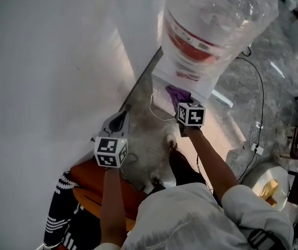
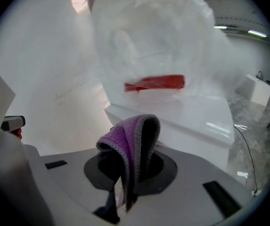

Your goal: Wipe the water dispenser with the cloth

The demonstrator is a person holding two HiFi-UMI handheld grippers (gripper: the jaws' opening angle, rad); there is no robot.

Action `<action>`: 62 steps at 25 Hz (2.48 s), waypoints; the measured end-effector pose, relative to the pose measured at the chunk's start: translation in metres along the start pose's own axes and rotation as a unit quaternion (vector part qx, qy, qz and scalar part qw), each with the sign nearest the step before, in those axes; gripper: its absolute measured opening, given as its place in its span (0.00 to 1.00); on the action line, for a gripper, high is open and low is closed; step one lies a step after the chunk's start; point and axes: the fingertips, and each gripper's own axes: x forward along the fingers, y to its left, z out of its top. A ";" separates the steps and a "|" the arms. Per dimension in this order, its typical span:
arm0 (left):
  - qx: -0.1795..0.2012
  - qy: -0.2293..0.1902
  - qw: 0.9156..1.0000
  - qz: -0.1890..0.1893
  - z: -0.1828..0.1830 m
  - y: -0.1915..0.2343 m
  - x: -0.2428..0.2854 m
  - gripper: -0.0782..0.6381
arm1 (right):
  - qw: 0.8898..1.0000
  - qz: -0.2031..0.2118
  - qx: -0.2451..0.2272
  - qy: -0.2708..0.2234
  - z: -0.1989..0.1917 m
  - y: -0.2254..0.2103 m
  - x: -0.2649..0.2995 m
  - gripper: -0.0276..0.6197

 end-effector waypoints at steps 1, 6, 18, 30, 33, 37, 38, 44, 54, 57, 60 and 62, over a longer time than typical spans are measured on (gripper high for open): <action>0.004 -0.005 1.000 -0.004 0.003 -0.004 -0.001 0.12 | 1.000 -0.006 0.012 -0.002 -0.003 -0.009 -0.007 0.13; 0.023 -0.018 0.999 -0.028 0.009 -0.028 -0.006 0.12 | 0.999 -0.050 0.020 -0.008 -0.023 -0.052 -0.045 0.13; 0.043 -0.018 0.997 -0.059 0.009 -0.060 -0.009 0.12 | 0.996 -0.084 0.015 0.005 -0.073 -0.097 -0.107 0.13; 0.024 -0.010 0.999 -0.037 -0.013 -0.059 -0.030 0.12 | 0.998 0.021 -0.054 0.007 -0.060 -0.020 -0.086 0.13; 0.010 -0.003 1.000 -0.022 -0.020 -0.047 -0.033 0.12 | 0.997 0.050 -0.054 0.019 -0.057 0.000 -0.064 0.13; -0.005 0.007 1.000 0.000 -0.026 -0.029 -0.029 0.12 | 0.994 0.085 -0.059 0.037 -0.053 0.027 -0.028 0.13; -0.009 0.009 1.000 0.005 -0.028 -0.025 -0.026 0.12 | 0.993 0.092 -0.060 0.042 -0.052 0.033 -0.017 0.13; -0.045 0.031 0.998 0.037 -0.049 0.002 0.001 0.12 | 0.987 0.129 -0.049 0.085 -0.059 0.061 0.050 0.13; -0.092 0.053 0.993 0.051 -0.081 0.016 0.032 0.12 | 0.988 0.087 0.008 0.127 -0.063 0.071 0.127 0.13; -0.097 0.059 0.992 0.051 -0.089 0.018 0.033 0.12 | 0.989 0.066 0.077 0.111 -0.062 0.060 0.140 0.13; -0.101 0.063 0.991 0.053 -0.096 0.019 0.031 0.12 | 0.985 0.052 0.134 0.096 -0.060 0.048 0.146 0.13; -0.102 0.065 0.991 0.054 -0.099 0.020 0.028 0.12 | 0.983 0.046 0.151 0.094 -0.062 0.041 0.146 0.13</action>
